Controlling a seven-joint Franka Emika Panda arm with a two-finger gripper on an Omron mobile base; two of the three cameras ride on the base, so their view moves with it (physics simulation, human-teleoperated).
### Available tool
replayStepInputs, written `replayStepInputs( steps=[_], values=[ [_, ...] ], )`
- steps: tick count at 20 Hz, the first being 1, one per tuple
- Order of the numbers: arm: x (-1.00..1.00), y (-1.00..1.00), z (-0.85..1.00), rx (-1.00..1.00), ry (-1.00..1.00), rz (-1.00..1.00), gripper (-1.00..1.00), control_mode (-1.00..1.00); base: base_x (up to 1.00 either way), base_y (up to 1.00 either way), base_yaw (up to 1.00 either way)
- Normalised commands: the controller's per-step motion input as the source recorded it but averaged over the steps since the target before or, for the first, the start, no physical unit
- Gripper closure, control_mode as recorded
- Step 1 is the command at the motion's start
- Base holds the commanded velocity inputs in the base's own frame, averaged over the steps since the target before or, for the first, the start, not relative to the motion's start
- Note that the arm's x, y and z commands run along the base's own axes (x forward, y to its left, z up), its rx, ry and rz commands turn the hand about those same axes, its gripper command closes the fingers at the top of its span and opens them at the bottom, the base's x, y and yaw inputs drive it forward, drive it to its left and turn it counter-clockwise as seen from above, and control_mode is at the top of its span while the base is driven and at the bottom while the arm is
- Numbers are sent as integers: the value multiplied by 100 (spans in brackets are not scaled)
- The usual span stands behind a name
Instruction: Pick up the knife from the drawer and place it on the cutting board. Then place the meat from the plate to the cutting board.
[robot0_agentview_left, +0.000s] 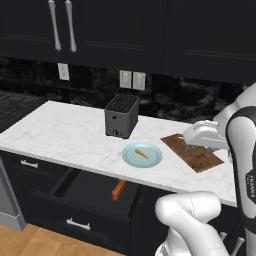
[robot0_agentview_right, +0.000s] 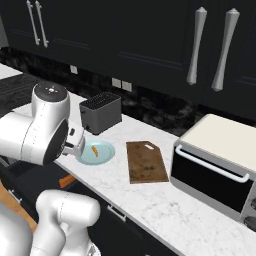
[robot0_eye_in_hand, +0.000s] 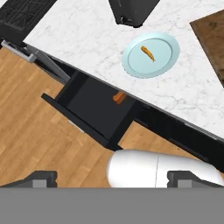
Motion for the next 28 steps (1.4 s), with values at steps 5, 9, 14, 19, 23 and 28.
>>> replayStepInputs(
  steps=[5,9,14,19,23,28],
  values=[
    [0,0,0,0,0,0,-100,100,0,5,0],
    [0,0,0,0,0,0,-100,100,-1,0,0],
    [0,0,0,0,0,0,-100,100,4,15,0],
    [0,0,0,0,0,0,-100,100,38,39,-1],
    [0,0,0,0,0,0,-100,100,39,44,-4],
    [0,0,0,0,0,0,-100,100,8,22,-1]
  ],
)
